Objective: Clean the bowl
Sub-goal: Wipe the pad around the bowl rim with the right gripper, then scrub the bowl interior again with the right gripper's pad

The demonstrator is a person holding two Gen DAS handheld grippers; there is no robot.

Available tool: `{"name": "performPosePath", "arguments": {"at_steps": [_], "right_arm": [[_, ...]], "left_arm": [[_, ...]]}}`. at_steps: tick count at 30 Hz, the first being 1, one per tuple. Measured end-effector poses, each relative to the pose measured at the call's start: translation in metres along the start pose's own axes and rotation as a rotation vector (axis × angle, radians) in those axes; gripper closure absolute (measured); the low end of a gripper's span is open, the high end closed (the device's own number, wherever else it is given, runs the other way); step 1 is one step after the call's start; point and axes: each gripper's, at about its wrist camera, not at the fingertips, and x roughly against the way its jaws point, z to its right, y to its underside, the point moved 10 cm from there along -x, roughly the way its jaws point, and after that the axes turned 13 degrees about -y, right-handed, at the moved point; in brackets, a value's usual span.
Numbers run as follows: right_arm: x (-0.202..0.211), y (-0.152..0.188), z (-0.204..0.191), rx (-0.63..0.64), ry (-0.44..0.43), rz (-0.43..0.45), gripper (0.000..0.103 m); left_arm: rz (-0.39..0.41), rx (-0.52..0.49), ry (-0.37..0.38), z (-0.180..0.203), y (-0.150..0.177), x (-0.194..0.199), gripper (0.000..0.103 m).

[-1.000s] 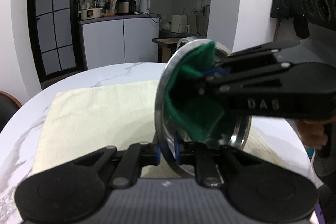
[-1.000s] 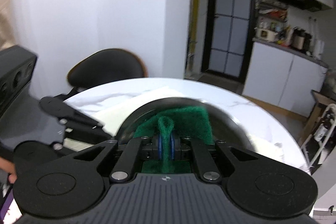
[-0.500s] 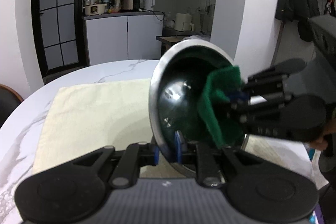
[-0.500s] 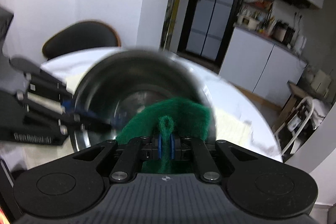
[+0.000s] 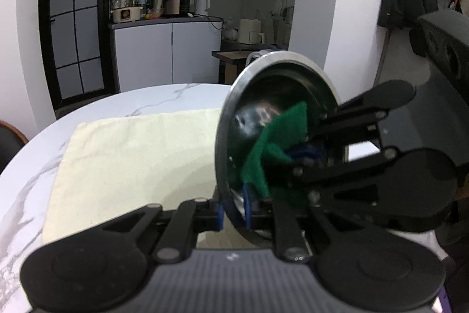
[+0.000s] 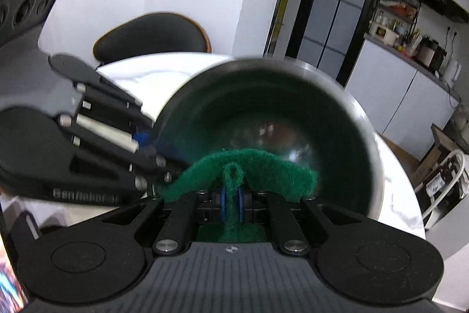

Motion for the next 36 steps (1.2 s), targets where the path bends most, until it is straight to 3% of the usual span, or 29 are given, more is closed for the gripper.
{"name": "performPosePath", "arguments": {"at_steps": [6,11,15,17,26,36], "right_arm": [[0.009,-0.014,0.012,-0.019,0.063,0.077,0.094],[0.013,-0.003,0.023,0.002,0.142,0.033,0.094],[0.016,0.008,0.028,-0.024,0.153,0.006,0.094],[0.013,0.024,0.026,-0.016,0.15,-0.048,0.094],[-0.001,0.03,0.01,0.002,0.056,-0.109,0.094],[-0.009,0.013,-0.01,0.008,-0.049,-0.085,0.094]], "left_arm": [[0.006,0.003,0.003,-0.001,0.0,0.001,0.088],[0.005,0.009,0.0,-0.001,0.001,0.003,0.088],[0.007,0.007,-0.012,0.002,0.0,0.006,0.088],[0.011,0.007,-0.009,0.004,0.0,0.008,0.088],[0.018,-0.004,-0.009,0.006,-0.005,0.005,0.089],[0.021,0.012,-0.004,0.003,-0.005,0.007,0.09]]}}
